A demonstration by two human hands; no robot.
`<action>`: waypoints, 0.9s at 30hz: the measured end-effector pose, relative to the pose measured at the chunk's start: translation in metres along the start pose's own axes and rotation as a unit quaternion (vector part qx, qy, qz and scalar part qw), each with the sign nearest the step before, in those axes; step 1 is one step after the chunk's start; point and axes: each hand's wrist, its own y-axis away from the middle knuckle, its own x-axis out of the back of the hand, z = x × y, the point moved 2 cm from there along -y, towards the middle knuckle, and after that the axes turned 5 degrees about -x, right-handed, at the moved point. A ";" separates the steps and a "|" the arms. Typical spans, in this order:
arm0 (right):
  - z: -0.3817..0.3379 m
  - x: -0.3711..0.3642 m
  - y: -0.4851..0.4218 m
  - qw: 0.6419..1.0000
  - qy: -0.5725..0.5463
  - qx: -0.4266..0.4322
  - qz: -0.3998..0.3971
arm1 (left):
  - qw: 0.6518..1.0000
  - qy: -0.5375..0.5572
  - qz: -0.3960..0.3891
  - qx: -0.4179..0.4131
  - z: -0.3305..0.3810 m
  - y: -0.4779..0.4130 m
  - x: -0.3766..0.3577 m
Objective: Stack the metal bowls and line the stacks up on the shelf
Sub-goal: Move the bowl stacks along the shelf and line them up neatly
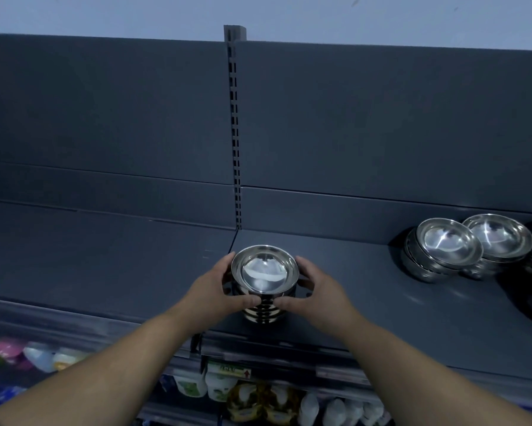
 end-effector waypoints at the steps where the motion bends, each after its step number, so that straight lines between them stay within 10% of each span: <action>1: -0.001 0.001 0.000 1.000 0.003 -0.001 0.000 | 1.000 0.001 0.002 0.000 0.000 0.000 -0.001; 27: 0.006 -0.009 0.007 0.992 -0.075 -0.092 -0.037 | 0.999 0.012 -0.023 0.043 -0.035 0.002 -0.016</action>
